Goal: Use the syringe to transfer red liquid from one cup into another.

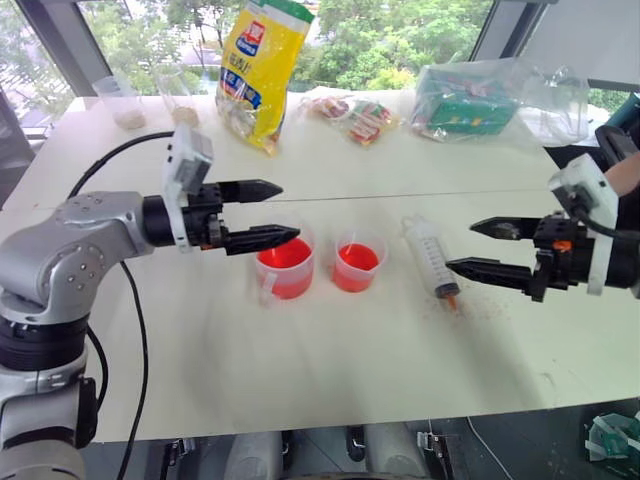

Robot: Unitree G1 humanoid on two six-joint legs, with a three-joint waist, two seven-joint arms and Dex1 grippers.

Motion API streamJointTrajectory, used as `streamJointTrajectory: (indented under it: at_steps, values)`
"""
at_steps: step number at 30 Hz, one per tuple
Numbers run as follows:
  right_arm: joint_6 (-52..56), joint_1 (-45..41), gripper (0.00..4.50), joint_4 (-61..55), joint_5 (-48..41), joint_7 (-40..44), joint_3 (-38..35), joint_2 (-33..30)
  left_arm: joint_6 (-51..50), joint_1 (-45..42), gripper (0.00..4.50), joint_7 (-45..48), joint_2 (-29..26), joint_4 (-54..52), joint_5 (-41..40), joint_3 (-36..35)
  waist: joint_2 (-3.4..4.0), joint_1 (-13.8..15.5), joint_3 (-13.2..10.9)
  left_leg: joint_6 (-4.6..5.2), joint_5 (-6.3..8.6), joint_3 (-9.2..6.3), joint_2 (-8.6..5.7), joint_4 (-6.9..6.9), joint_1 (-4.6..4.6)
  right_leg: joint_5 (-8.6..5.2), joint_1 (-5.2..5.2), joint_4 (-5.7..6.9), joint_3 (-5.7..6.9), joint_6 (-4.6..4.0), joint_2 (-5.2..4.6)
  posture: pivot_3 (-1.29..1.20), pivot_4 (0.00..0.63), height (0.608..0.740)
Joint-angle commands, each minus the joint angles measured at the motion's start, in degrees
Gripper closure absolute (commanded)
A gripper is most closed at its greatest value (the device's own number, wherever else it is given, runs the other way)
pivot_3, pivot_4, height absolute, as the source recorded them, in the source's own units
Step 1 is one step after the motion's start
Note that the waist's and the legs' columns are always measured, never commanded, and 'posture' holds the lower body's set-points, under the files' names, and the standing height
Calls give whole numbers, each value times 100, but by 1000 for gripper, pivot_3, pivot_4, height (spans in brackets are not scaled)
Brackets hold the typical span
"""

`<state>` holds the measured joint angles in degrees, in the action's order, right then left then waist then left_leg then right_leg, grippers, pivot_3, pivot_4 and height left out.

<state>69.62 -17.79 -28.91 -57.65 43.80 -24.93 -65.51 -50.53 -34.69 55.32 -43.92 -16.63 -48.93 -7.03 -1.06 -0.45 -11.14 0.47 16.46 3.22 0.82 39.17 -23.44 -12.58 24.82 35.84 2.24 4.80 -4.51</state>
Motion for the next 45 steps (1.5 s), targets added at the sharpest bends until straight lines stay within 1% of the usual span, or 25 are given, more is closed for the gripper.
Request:
streamJointTrajectory:
  at_steps: [1, 3, 10, 16, 24, 28, 34, 40, 45]
  values:
    - [-126, -5, 39, -59, 25, 6, -101, -85, 126, -114, 0, -2, 78, -6, -40, -66, 0, 0, 0, 0, 0, 0, 0, 0, 0, 0, 0, 0, 0, 0, 0, 0, 150, 740]
    - [-130, -42, 39, -11, 35, -7, -82, -79, 192, -144, 0, -36, 105, -9, 49, -44, 0, 1, 0, 0, 0, 0, 0, 0, 0, 0, 0, 0, 0, 1, 0, 0, 150, 740]
    - [-196, -142, 39, 145, 184, -165, 64, -17, 262, -146, 0, -148, 215, -119, -11, -110, 0, -1, 0, 0, 0, 0, 0, 0, 0, 0, 0, 0, 0, 1, 0, 0, 150, 740]
    - [-182, -339, 39, 370, 426, -436, 454, 66, 359, -170, 0, -88, 176, -81, 116, -8, 0, -3, 0, 0, 0, 0, 0, 0, 0, 0, 0, 0, 0, 1, 0, 0, 150, 740]
    - [235, -1213, 39, 1126, 935, -973, 1307, 187, 430, -141, 0, -143, 295, -120, 164, 75, 0, -10, 0, 0, 0, 2, -1, 2, 0, 1, 0, 1, -2, 0, 0, 0, 150, 740]
    - [693, -2072, 39, 2026, 1332, -1296, 1931, 633, 471, -219, 0, -69, 407, -28, 196, 178, 0, -20, 0, 0, 0, 6, -1, 4, 0, 1, 0, 1, -4, -1, 0, 0, 150, 740]
    - [849, -2880, 39, 3305, 1999, -1307, 2773, 1384, 669, -222, 0, -82, 580, 18, 349, 276, 0, -21, 0, 0, -1, 8, -1, 4, 1, 2, 2, 6, -6, 1, 1, 0, 150, 740]
    - [465, -3040, 39, 3945, 2643, -868, 3601, 1705, 674, -35, 0, -221, 605, -119, 335, 176, 0, -15, 0, 3, 1, 6, -5, 3, -3, 3, 4, 8, -4, 3, -4, 0, 150, 740]
    - [222, -3045, 39, 4253, 3045, -596, 3958, 1931, 642, 95, 0, -332, 565, -257, 256, 121, -1, -20, 1, 3, 1, 6, -5, 3, -1, 4, 4, 13, -3, 4, -4, 0, 150, 740]
